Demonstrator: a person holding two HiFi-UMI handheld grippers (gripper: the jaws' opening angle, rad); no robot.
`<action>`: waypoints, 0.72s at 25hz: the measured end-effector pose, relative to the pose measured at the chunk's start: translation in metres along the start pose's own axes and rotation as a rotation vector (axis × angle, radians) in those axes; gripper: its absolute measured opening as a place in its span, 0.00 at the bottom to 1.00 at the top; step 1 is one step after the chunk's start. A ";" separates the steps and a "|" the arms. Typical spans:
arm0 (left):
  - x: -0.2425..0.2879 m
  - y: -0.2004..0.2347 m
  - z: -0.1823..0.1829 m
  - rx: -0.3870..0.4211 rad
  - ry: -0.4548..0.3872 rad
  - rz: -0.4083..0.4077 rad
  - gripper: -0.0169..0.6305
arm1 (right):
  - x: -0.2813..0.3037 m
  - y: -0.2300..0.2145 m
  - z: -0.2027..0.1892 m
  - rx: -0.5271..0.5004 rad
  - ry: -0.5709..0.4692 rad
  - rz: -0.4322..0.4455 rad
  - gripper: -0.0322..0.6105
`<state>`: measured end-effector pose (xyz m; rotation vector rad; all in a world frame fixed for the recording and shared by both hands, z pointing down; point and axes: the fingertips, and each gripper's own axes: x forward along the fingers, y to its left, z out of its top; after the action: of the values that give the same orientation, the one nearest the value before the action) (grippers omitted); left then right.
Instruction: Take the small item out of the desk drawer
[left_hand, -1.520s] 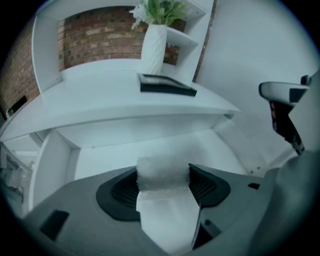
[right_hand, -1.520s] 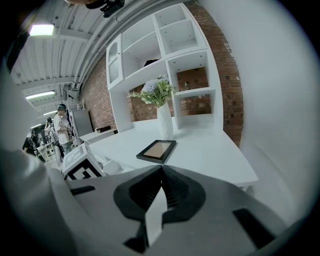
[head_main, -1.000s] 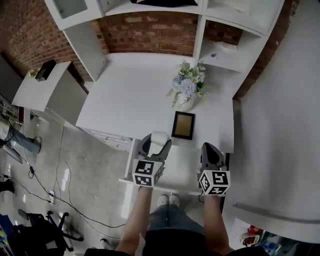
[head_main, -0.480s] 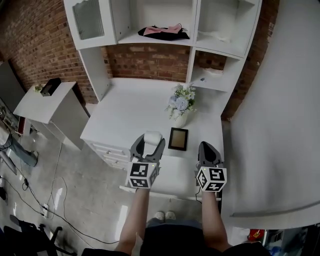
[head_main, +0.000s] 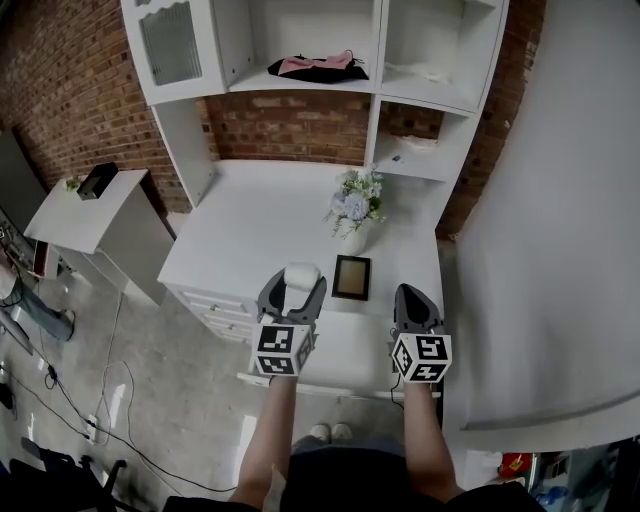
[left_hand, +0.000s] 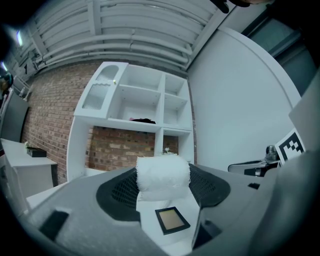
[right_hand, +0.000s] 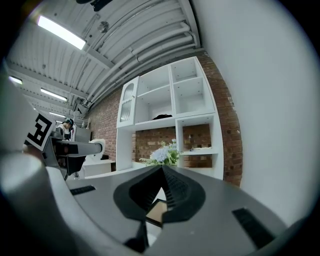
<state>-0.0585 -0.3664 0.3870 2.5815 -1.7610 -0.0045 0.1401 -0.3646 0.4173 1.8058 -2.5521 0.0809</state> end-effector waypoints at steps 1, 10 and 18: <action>0.001 -0.001 -0.001 -0.001 0.000 -0.003 0.47 | 0.000 -0.001 -0.001 0.000 0.002 -0.002 0.05; 0.007 -0.010 -0.009 -0.003 0.017 -0.023 0.47 | -0.003 -0.007 -0.008 0.004 0.019 -0.006 0.05; 0.007 -0.009 -0.012 -0.008 0.028 -0.021 0.47 | 0.000 -0.003 -0.009 0.001 0.027 0.005 0.05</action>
<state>-0.0476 -0.3690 0.3989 2.5808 -1.7210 0.0243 0.1431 -0.3656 0.4268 1.7865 -2.5390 0.1063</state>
